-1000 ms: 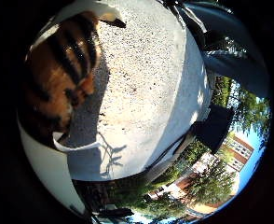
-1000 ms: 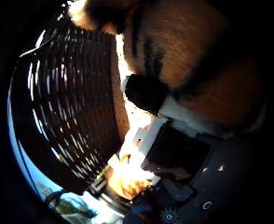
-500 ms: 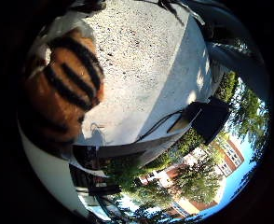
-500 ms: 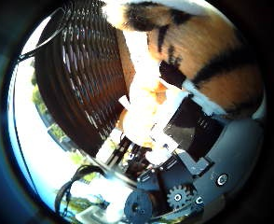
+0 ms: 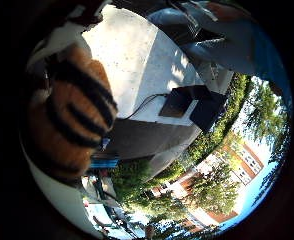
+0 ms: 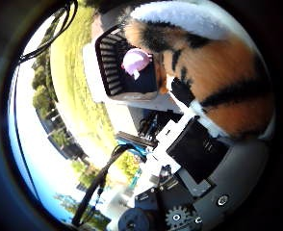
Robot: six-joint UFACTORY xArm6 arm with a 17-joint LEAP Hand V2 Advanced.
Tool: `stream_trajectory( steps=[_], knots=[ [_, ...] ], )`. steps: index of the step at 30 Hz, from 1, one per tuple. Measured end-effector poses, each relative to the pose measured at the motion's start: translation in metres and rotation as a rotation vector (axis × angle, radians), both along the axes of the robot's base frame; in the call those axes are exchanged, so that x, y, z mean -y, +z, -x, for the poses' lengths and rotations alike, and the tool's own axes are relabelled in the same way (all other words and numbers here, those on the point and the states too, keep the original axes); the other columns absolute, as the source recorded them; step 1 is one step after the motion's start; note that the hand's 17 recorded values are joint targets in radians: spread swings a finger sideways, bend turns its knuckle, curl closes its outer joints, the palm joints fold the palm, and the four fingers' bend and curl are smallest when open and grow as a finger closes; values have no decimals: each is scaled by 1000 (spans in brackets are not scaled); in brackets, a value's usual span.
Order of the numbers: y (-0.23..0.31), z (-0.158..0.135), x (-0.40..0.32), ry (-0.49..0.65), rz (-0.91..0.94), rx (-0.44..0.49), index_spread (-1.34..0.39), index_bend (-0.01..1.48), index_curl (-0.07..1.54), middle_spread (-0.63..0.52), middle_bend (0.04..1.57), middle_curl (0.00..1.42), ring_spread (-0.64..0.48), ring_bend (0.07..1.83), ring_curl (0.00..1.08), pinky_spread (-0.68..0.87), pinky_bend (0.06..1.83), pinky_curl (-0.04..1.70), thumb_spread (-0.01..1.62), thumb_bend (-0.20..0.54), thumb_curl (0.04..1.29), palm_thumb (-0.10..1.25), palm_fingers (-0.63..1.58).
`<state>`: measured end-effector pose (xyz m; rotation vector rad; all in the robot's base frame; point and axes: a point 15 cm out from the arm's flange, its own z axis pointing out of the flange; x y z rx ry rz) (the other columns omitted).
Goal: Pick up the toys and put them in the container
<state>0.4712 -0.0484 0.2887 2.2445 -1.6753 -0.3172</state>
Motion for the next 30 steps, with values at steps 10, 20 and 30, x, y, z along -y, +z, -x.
stream_trajectory(
  steps=[10,20,30],
  knots=[
    [43,12,-164,200,-195,100,-860,598,1274,-145,1475,934,-108,1585,833,150,1612,908,1089,-10,849,956,703],
    [-46,-47,-254,175,-215,209,-866,601,1415,-142,1458,925,-107,1563,819,145,1599,914,1094,-32,859,847,682],
    [-174,-46,-275,156,-166,88,-681,190,1032,-5,540,522,209,938,503,346,1177,700,1149,-33,651,754,-244]
  ],
)
